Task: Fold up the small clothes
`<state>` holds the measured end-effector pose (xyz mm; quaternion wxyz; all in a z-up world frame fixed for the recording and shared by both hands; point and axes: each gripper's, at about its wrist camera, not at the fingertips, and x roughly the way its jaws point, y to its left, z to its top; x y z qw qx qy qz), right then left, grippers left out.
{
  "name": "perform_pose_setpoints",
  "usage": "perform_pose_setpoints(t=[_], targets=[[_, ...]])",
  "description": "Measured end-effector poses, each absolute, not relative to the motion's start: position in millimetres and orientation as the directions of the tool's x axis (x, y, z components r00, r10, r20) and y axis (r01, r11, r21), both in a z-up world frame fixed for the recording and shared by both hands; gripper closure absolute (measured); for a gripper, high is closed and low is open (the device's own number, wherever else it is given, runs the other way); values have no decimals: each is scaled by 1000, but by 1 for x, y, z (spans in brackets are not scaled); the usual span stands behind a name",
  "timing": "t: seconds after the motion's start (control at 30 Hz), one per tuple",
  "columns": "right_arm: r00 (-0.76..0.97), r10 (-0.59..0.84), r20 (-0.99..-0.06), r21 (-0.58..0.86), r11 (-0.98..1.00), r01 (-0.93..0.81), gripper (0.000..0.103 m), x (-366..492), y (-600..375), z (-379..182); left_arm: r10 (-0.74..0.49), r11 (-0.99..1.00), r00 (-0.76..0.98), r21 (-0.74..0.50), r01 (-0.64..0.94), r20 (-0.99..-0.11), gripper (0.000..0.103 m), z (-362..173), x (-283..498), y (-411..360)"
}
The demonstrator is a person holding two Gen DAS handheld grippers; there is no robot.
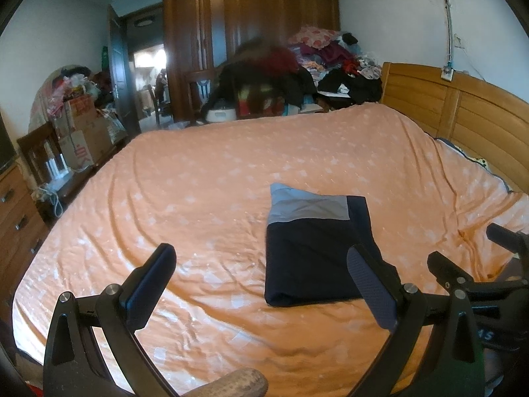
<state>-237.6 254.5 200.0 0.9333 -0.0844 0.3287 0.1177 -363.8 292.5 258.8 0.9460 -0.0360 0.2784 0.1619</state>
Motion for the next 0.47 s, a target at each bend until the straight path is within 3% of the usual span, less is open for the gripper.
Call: perform_pose_setpoints(t=[0.47], targets=[[761,165,-627,-66,963,-262,0,-236,250,201,294,946,806,34,-323,-514,0,260,-360,284]])
